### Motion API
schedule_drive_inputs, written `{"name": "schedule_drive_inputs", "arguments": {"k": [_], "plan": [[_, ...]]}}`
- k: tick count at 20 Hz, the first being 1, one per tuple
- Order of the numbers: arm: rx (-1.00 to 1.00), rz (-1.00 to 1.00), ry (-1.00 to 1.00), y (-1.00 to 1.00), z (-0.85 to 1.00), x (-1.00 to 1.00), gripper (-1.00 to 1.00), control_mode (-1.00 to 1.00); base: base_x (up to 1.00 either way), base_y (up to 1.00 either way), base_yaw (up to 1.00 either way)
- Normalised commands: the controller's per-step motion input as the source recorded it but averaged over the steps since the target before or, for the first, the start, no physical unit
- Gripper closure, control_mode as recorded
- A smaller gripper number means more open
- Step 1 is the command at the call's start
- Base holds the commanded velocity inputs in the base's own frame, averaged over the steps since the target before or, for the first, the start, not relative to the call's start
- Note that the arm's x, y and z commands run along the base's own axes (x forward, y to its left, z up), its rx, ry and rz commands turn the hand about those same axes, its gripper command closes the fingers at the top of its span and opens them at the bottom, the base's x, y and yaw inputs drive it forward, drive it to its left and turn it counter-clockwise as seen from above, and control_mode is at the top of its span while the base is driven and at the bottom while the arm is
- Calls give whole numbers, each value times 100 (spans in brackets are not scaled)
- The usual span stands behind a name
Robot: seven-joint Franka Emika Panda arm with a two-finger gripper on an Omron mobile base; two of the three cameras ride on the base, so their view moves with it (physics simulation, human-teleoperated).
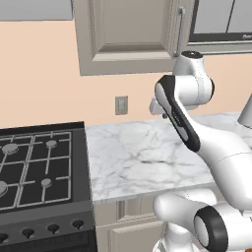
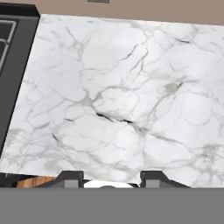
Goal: Open the cabinet, pick the kettle from the cabinet, and place it in the sink.
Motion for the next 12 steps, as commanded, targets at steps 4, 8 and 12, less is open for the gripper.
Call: {"name": "schedule_drive_inputs", "arguments": {"k": [4, 8, 12], "plan": [[0, 0, -1, 0, 0, -2, -100, -100, 0, 0, 0], [2, 0, -23, -2, 0, -18, -100, -100, 0, 0, 0], [3, 0, -24, -6, 9, -20, -100, -100, 0, 0, 0]]}}
